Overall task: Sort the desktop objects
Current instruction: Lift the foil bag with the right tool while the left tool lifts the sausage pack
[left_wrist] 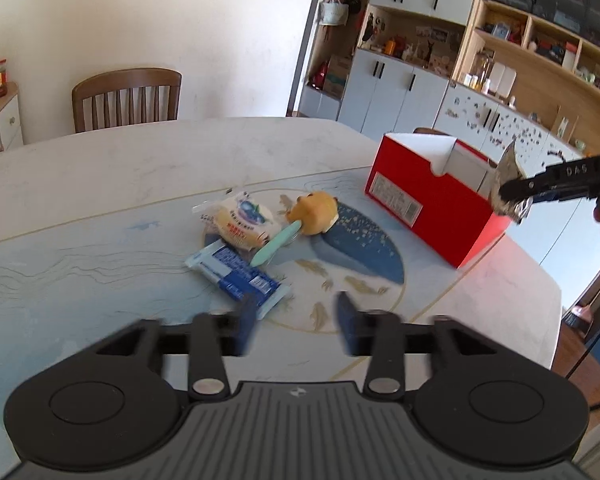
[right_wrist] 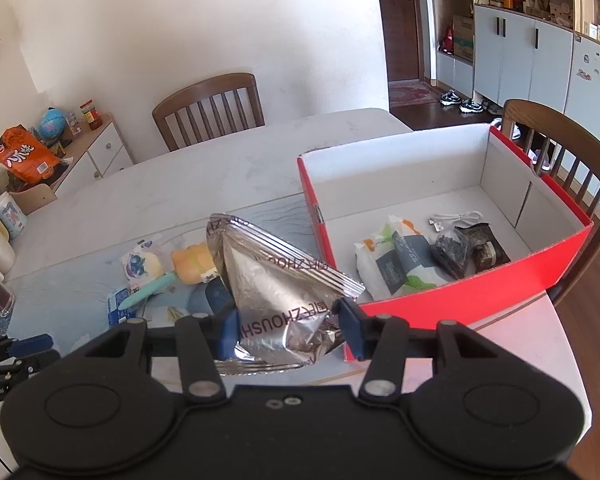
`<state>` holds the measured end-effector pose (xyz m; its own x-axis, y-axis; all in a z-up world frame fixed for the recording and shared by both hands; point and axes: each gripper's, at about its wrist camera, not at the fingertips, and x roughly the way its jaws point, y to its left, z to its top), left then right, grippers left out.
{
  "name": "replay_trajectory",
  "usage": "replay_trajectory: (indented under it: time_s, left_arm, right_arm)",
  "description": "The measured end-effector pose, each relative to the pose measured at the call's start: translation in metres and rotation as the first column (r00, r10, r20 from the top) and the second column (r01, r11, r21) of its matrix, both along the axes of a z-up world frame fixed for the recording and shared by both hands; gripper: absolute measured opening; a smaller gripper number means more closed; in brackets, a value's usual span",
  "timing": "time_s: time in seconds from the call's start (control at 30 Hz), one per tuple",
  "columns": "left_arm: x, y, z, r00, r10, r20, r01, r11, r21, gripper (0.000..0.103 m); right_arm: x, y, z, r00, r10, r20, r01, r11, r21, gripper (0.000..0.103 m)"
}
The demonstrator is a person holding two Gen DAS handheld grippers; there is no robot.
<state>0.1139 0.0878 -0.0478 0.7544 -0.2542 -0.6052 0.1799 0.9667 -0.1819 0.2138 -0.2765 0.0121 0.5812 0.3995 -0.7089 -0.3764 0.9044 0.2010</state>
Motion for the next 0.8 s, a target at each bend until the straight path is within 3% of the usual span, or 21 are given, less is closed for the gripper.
replay_trajectory:
  time_s: [0.23,0.37,0.77,0.8]
  left_arm:
    - [-0.009,0.008,-0.006,0.994,-0.108,-0.030,0.110,0.993,0.037,0.063]
    - [-0.013,0.011,-0.014,0.981,-0.181,-0.071,0.186,0.979,0.082,0.067]
    - [-0.021,0.013,-0.038,0.931,-0.328,-0.162,0.343,0.936,0.079,0.074]
    - [-0.022,0.013,-0.039,0.927,-0.339,-0.163,0.355,0.931,0.083,0.080]
  right_arm:
    - [-0.003,-0.004,-0.002,1.000,-0.017,-0.008,0.016,1.000,-0.007,0.051]
    - [-0.003,-0.003,-0.002,1.000,-0.019,-0.010,0.019,1.000,-0.009,0.051]
    - [-0.015,0.012,-0.006,0.999,-0.029,-0.019,0.029,0.999,-0.027,0.051]
    - [-0.016,0.012,-0.006,0.999,-0.031,-0.020,0.030,0.999,-0.027,0.051]
